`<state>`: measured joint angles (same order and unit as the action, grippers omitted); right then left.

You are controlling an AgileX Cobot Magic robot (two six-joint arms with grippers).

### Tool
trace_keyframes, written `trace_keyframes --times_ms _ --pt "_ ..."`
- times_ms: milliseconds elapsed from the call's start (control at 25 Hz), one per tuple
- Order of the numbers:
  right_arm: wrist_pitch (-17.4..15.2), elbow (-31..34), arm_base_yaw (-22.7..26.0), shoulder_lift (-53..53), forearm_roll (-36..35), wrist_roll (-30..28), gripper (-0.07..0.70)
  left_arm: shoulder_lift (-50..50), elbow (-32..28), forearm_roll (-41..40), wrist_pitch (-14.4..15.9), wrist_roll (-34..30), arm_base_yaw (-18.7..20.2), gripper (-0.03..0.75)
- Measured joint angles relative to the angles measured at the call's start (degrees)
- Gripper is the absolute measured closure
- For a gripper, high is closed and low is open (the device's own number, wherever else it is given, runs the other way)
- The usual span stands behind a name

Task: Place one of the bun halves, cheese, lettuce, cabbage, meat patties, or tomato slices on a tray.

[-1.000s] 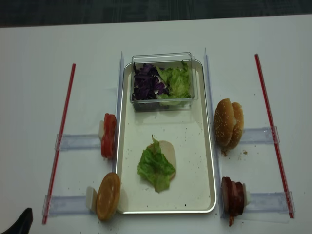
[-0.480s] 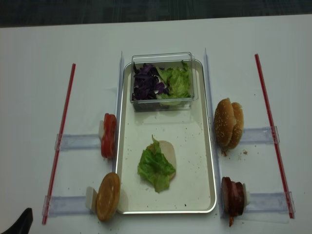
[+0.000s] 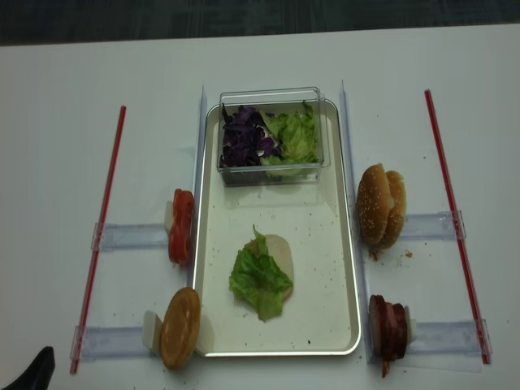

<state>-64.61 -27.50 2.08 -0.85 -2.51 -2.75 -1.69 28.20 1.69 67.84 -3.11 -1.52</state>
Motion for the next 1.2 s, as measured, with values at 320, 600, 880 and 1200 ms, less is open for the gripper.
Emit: trace_keyframes --times_ms 320,600,880,1200 --pt "0.0 0.0 0.0 0.0 0.0 0.1 0.06 0.0 0.0 0.0 0.0 0.0 0.0 0.15" --pt "0.0 0.0 0.0 0.0 0.0 0.1 0.06 0.0 0.0 0.0 0.0 0.0 0.0 0.15" --pt "0.0 0.0 0.0 0.0 -0.23 0.1 0.06 0.0 0.0 0.0 0.0 0.0 0.0 0.15" --pt "0.0 0.0 0.02 0.0 -0.23 0.1 0.06 0.0 0.0 0.0 0.0 0.0 0.0 0.15"
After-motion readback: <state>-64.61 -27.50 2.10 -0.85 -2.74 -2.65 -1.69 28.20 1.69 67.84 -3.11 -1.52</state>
